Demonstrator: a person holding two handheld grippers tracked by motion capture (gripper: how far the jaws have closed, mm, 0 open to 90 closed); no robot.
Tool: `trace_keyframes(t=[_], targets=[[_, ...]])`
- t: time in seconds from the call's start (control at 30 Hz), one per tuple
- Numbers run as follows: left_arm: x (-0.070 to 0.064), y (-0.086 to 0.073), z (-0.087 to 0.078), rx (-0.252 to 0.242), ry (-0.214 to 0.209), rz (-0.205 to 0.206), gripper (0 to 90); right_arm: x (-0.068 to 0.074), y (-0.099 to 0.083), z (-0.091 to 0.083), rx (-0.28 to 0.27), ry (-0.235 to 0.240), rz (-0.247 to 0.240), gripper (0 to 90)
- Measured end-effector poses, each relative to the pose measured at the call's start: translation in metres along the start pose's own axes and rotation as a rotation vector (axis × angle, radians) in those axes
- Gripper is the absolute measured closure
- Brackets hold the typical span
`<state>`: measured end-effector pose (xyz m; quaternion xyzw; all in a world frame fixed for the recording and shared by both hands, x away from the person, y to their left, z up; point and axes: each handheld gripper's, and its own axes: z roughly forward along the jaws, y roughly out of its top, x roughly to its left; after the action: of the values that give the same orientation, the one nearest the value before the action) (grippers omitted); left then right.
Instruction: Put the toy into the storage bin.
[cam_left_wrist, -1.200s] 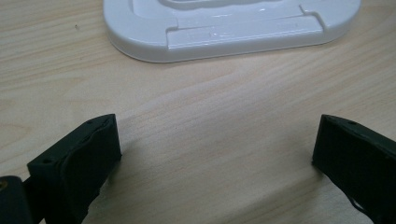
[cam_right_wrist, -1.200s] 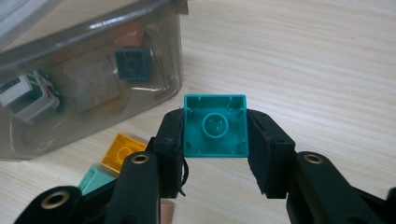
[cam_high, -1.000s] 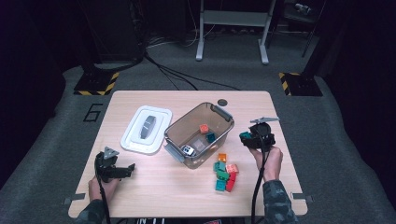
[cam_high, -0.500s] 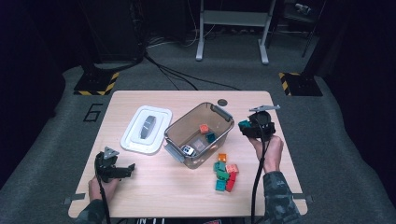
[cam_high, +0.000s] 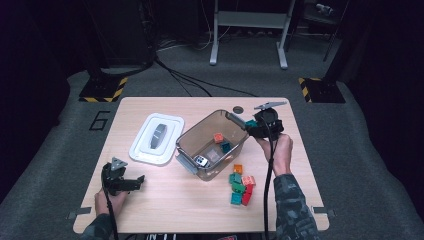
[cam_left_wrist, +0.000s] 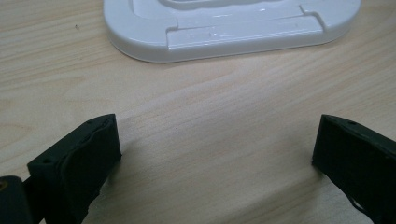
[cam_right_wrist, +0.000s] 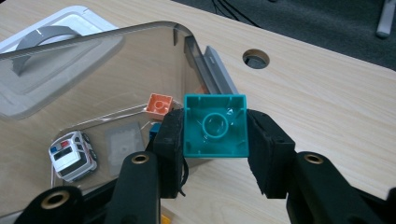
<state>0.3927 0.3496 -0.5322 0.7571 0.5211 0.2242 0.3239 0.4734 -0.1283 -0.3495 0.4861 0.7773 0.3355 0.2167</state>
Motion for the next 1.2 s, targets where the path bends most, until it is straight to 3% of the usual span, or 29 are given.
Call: trace_keyframes(t=[0.27, 0.63, 1.1, 1.13, 1.2], targets=[[0.0, 0.0, 0.0, 0.001, -0.004, -0.002, 0.6, 0.012, 0.007, 0.017, 0.027, 0.035, -0.035, 59.0], [0.0, 0.0, 0.0, 0.0, 0.0, 0.0, 0.6, 0.017, -0.001, 0.039, 0.105, 0.067, -0.034, 59.0], [0.0, 0.0, 0.0, 0.005, -0.002, 0.001, 0.6, 0.017, -0.003, 0.04, 0.131, 0.061, -0.034, 58.3], [0.0, 0.0, 0.0, 0.005, -0.004, 0.0, 0.6, 0.019, -0.003, 0.04, 0.142, 0.057, -0.014, 57.7], [0.0, 0.0, 0.0, -0.001, -0.001, -0.001, 0.6, 0.019, -0.003, 0.04, 0.137, 0.049, -0.028, 54.6]])
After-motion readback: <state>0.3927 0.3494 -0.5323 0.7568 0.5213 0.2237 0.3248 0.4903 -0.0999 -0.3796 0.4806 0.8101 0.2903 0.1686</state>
